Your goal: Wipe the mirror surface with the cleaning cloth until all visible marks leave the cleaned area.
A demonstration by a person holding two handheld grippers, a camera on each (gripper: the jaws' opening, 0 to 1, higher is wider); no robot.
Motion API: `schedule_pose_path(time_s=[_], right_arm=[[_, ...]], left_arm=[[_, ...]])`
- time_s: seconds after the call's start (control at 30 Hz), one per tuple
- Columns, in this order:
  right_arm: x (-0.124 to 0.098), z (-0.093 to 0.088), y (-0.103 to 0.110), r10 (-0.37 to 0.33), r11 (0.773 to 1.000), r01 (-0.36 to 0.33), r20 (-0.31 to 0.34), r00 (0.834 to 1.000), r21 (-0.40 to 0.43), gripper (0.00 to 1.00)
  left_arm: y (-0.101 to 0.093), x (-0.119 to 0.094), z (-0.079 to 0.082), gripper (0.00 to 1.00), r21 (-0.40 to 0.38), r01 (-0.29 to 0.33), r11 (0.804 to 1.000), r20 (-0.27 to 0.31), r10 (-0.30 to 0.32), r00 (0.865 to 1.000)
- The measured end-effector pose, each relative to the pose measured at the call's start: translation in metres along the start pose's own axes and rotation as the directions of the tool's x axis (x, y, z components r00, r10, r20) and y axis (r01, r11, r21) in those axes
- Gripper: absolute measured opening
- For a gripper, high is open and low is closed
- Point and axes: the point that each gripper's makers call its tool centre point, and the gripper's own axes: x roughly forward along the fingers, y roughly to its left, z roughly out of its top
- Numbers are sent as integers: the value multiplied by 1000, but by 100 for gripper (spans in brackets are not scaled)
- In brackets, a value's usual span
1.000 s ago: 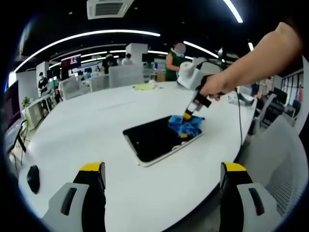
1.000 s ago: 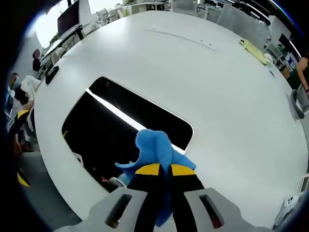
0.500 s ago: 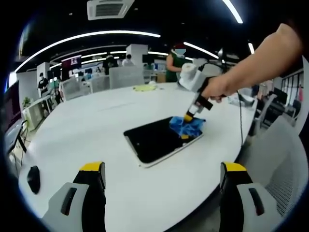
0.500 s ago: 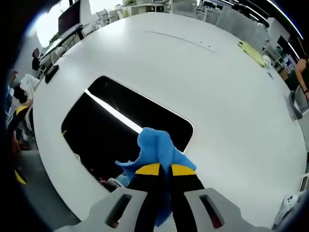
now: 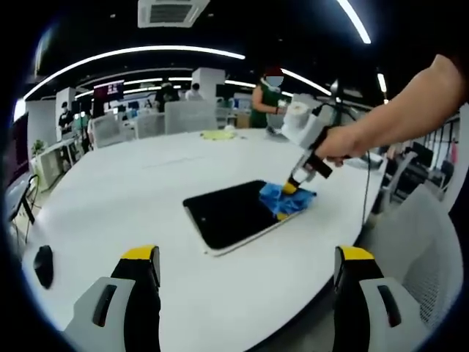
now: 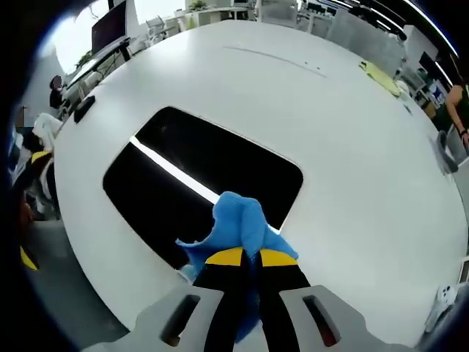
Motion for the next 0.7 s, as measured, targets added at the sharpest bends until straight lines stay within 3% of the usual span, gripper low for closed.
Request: schedule_pose_path(time_s=[0.13,0.27,0.7], right_arm=[[-3,-6,5,14,999,-15,15,1000,40,2],[-2,-8,4,16,997,-19,33,999,80,2],[-1,-7,4,4,997,-6,25,1000,81,2]], left_arm=[[-2,1,-1,100,-4,13,1000,-9,-13,1000],[-4,-1,4,100,-25,36,999,17,-35,999],[-4,-1,5,100,-30,34,999,29,-33,999]])
